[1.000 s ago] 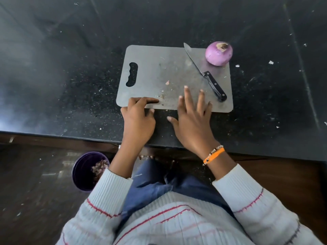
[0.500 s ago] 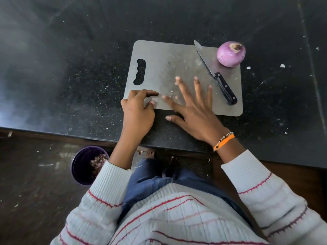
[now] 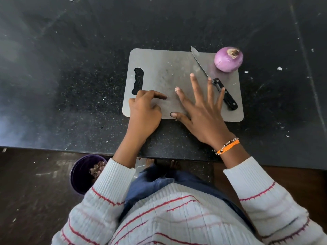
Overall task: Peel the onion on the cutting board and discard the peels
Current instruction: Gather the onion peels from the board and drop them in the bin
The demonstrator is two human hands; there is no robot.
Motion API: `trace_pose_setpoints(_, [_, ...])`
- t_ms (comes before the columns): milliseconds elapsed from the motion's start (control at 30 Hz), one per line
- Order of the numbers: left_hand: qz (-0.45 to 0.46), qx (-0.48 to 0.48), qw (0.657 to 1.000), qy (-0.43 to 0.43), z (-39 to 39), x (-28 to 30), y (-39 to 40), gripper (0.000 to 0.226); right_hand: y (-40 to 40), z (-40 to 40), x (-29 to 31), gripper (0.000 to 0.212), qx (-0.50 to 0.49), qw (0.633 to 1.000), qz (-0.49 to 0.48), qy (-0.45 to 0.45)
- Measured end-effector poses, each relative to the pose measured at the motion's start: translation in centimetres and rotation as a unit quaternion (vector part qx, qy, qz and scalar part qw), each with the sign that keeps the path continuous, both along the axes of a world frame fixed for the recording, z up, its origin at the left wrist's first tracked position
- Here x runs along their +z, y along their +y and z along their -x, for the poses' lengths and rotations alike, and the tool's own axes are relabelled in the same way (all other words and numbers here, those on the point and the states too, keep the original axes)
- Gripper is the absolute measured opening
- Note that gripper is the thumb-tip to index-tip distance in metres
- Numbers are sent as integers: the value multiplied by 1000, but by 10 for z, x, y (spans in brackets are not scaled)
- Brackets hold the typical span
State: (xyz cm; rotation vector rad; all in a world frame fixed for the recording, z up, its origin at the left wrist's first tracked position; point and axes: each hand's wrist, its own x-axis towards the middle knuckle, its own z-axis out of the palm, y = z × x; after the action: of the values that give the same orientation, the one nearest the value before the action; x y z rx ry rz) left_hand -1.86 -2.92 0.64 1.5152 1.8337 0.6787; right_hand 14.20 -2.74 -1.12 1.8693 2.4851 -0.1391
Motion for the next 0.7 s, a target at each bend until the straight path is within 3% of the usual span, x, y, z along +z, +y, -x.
trace_pose_setpoints(267, [9, -13, 1000, 0, 2, -3, 9, 43, -9, 28, -2, 90, -50, 998, 47, 15])
trace_pose_setpoints(367, [10, -16, 1000, -1, 3, 0, 11, 43, 3, 31, -2, 79, -52, 997, 29, 53])
trace_pose_setpoints(500, [-9, -18, 1000, 2, 3, 5, 13, 49, 13, 20, -1, 48, -52, 979, -72, 184])
trace_pose_setpoints(567, [-15, -14, 1000, -3, 2, 6, 14, 49, 20, 19, -2, 47, -29, 970, -64, 233])
trace_pose_setpoints(700, [-24, -21, 999, -6, -1, 8, 14, 46, 26, 26, -7, 45, 42, 981, -61, 179])
